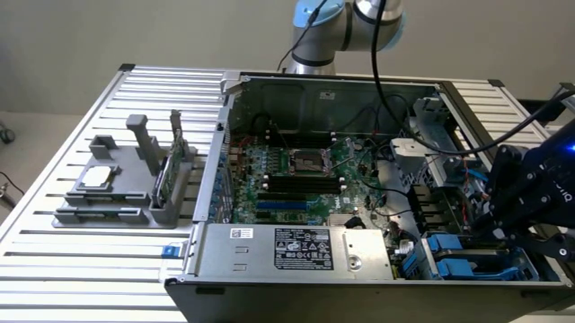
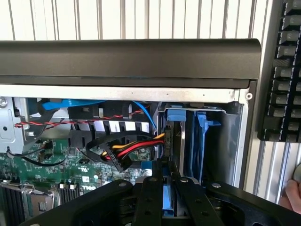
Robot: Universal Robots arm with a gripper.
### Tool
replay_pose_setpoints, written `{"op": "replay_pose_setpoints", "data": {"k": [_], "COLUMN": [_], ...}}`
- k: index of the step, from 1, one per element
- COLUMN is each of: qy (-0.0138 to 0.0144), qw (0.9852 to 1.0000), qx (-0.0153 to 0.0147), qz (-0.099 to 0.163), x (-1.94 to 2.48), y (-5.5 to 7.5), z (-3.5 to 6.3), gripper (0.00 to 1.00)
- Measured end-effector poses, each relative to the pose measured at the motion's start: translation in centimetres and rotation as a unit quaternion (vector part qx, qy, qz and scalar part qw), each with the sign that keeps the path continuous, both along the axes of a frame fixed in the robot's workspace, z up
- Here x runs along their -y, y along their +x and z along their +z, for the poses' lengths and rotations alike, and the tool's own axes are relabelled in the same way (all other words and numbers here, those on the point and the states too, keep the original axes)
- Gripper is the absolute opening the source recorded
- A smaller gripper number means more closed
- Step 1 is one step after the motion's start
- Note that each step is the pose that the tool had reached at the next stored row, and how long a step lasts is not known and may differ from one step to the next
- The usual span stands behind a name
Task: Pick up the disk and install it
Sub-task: 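Insert the second disk wire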
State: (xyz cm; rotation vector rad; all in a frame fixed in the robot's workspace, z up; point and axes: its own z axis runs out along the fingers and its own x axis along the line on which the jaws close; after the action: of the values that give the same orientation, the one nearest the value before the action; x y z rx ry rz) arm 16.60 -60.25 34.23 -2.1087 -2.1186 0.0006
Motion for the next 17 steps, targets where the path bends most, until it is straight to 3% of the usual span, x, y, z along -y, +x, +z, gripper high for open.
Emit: {"op": "replay_pose_setpoints", "data": {"k": [4,17], "qy": [0.0032,0.007], "qw": [1.0,1.0], "qx": [0.0,0.0], "qz": [0.0,0.0], "x": [0.2,0.47], "y": [0.0,-0.01], "z": [-0.11,-0.51], "gripper": [0.16,0.16]}}
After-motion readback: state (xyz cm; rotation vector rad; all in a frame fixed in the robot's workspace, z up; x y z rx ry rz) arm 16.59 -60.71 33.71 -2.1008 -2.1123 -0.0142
